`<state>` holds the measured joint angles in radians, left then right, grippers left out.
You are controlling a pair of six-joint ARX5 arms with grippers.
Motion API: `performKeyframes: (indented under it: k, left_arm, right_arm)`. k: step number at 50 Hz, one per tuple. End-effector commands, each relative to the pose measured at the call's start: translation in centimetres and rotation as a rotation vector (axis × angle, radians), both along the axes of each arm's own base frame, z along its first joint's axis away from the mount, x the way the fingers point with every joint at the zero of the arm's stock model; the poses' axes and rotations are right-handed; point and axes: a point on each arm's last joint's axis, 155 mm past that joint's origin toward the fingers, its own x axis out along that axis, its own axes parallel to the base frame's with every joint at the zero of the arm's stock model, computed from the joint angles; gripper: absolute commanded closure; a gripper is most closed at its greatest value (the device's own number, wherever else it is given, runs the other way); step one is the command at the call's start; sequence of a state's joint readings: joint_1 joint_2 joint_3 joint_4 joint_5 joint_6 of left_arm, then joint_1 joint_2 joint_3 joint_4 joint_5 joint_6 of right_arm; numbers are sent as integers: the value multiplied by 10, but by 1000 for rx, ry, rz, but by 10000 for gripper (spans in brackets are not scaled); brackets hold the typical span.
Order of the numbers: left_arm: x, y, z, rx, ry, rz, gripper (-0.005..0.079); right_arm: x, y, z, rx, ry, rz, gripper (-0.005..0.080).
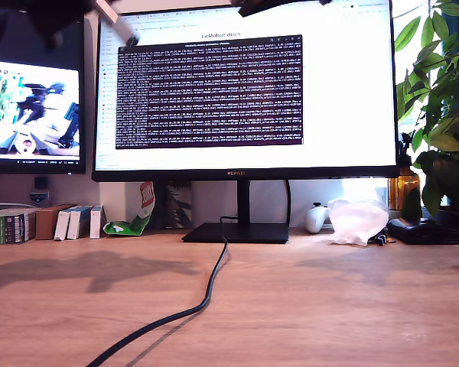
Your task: Pick the metallic laser pointer with your right arm, pass it to your left arm, then place it down to the left side of the table
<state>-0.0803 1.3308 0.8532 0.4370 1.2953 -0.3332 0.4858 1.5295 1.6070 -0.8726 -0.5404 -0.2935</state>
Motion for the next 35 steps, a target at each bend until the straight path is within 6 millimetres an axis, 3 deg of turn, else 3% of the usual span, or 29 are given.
performKeyframes:
  k: [1, 13, 22, 35]
  left_arm:
    - [8, 4, -7, 20, -3, 34, 767]
    - [35, 22, -56, 156, 105, 230, 767]
    - [42, 33, -87, 265, 166, 325, 766]
    - [47, 44, -104, 334, 204, 395, 766]
  right_arm:
    - [7, -8, 6, 1, -21, -39, 765]
    - [13, -13, 7, 26, 35, -119, 765]
    - [49, -53, -4, -102, -34, -335, 765]
    - [77, -99, -25, -190, -69, -502, 765]
